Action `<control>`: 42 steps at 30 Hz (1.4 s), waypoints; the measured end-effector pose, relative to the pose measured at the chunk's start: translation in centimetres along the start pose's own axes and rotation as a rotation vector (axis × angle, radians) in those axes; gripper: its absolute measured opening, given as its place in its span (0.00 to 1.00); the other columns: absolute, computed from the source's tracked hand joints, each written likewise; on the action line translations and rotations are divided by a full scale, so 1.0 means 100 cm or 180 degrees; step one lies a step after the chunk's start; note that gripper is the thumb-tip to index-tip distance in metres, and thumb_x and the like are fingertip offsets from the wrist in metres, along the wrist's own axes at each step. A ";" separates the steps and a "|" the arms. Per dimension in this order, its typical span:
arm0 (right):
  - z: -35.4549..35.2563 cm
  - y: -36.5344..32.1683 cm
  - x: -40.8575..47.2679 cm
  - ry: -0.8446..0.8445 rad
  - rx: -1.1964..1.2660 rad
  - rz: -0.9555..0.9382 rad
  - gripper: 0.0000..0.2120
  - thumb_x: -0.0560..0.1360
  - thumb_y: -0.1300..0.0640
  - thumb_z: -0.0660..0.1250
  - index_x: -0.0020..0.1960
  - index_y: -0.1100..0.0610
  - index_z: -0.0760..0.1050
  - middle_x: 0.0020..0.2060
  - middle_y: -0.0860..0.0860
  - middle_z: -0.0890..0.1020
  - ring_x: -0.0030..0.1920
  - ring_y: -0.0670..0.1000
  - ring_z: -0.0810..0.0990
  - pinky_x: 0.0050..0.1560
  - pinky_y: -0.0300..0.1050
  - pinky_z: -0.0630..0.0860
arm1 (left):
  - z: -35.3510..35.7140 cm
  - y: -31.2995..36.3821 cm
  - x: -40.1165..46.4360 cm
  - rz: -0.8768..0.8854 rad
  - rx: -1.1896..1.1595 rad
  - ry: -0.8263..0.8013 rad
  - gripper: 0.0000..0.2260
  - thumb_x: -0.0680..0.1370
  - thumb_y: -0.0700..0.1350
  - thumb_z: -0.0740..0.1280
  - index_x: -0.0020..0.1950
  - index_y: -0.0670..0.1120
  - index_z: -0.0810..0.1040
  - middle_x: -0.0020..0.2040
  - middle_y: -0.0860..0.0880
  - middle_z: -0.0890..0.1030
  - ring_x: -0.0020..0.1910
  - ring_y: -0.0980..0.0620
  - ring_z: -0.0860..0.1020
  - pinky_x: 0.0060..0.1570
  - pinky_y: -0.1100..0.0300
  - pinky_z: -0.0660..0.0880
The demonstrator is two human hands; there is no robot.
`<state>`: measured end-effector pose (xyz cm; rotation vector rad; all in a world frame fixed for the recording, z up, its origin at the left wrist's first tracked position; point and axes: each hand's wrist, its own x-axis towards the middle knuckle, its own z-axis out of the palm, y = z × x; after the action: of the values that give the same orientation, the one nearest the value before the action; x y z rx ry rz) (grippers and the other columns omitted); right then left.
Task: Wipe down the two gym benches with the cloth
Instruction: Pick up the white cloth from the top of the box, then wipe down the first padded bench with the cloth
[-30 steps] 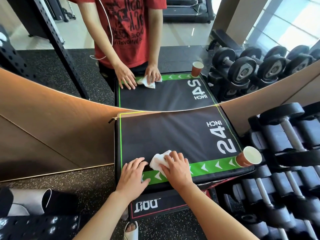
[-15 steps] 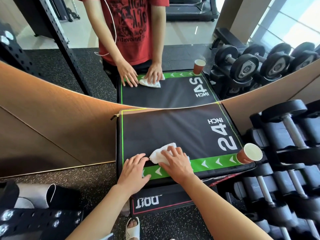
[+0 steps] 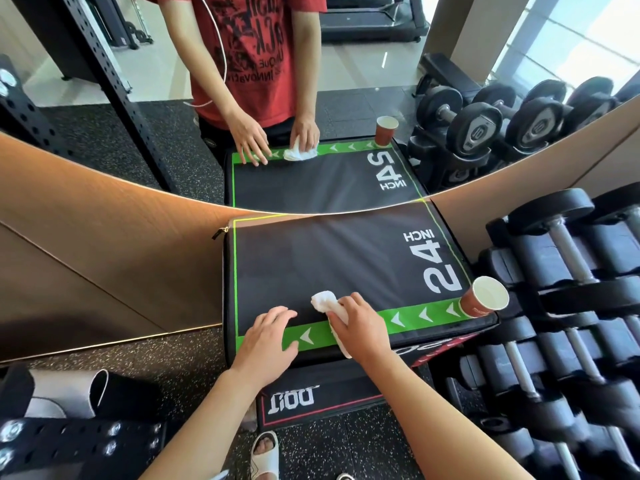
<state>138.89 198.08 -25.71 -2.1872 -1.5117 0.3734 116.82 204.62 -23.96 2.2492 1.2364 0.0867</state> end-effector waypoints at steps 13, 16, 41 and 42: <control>-0.045 0.035 -0.029 0.0788 0.0183 -0.0068 0.13 0.78 0.44 0.72 0.48 0.54 0.79 0.42 0.47 0.78 0.38 0.55 0.78 0.35 0.45 0.69 | -0.010 0.077 0.000 0.0338 0.0037 0.0329 0.23 0.80 0.49 0.69 0.76 0.52 0.71 0.75 0.55 0.70 0.73 0.50 0.68 0.71 0.49 0.70; -0.062 0.044 -0.038 0.0986 0.0237 -0.0134 0.14 0.78 0.43 0.70 0.47 0.54 0.79 0.41 0.47 0.77 0.37 0.54 0.78 0.35 0.45 0.68 | -0.008 0.098 -0.004 0.0468 0.0059 0.0419 0.23 0.80 0.49 0.69 0.75 0.52 0.72 0.75 0.55 0.71 0.74 0.50 0.68 0.72 0.49 0.69; -0.140 0.017 -0.161 0.2326 -0.0063 0.1440 0.13 0.80 0.40 0.67 0.52 0.49 0.78 0.46 0.43 0.75 0.43 0.47 0.78 0.43 0.47 0.75 | -0.036 0.200 0.016 0.2769 0.0192 -0.0191 0.24 0.77 0.48 0.73 0.72 0.47 0.77 0.71 0.50 0.76 0.72 0.47 0.72 0.73 0.47 0.70; -0.139 0.010 -0.171 0.2413 -0.0098 0.1528 0.14 0.80 0.39 0.66 0.52 0.49 0.78 0.46 0.43 0.76 0.43 0.48 0.78 0.43 0.47 0.76 | -0.037 0.200 0.014 0.2886 0.0225 -0.0253 0.24 0.77 0.49 0.73 0.73 0.47 0.77 0.72 0.51 0.75 0.72 0.47 0.71 0.73 0.48 0.69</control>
<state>139.95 178.96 -14.81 -2.3059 -0.5902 -0.3203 131.62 199.09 -11.07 2.6623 0.1019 0.2887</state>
